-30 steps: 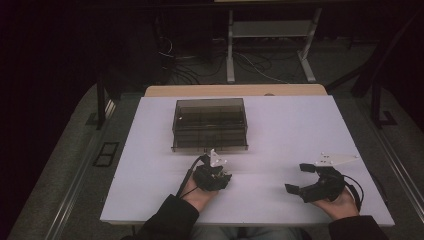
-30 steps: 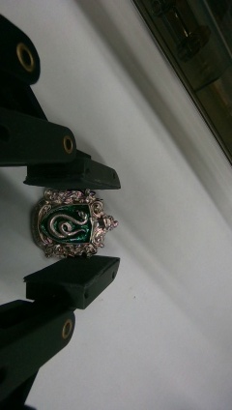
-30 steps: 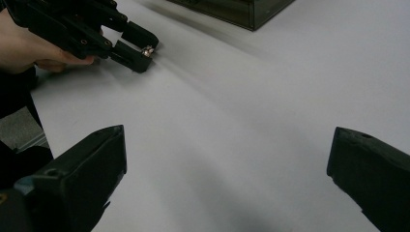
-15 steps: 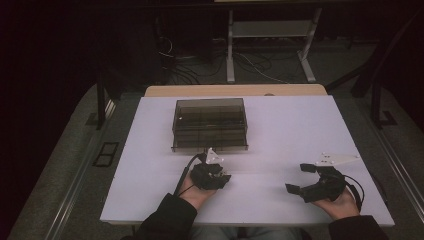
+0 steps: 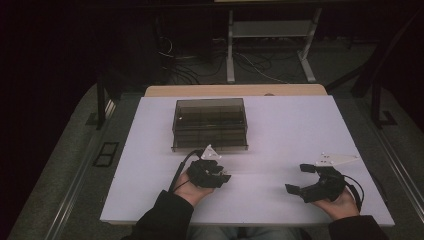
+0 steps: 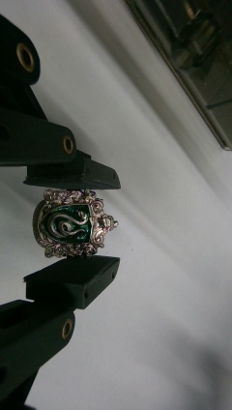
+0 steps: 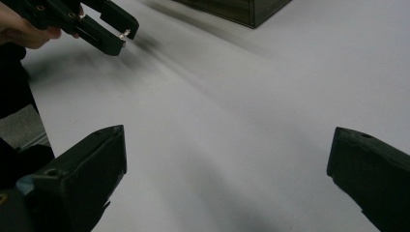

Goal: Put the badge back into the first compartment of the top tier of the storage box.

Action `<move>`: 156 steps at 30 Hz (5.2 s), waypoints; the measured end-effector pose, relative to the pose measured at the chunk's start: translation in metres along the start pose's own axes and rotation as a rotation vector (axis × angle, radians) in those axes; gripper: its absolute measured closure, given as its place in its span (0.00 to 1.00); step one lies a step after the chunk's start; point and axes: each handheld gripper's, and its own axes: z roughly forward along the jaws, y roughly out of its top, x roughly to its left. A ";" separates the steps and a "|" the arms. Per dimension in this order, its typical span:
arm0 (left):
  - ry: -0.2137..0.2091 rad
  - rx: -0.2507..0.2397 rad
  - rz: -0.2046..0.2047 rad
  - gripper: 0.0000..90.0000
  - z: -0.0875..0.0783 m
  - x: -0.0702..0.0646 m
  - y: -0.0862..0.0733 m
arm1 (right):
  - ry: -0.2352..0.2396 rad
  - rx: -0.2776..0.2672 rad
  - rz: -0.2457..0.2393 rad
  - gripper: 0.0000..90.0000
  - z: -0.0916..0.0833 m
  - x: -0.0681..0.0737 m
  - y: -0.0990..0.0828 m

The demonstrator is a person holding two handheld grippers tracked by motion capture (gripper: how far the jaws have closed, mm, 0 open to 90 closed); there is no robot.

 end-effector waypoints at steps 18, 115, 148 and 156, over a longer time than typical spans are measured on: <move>-0.053 0.005 0.066 0.63 -0.027 -0.002 0.021 | 0.001 0.000 0.001 0.00 0.000 0.000 0.000; 0.018 -0.191 -0.117 0.63 -0.110 0.092 0.035 | 0.003 0.007 0.002 0.00 0.002 -0.001 0.000; 0.066 -0.148 -0.188 0.63 -0.087 0.126 0.024 | 0.004 0.021 0.001 0.00 0.002 -0.001 0.000; 0.068 -0.131 -0.192 0.64 -0.081 0.129 0.021 | 0.004 0.023 0.002 0.00 0.002 -0.001 -0.001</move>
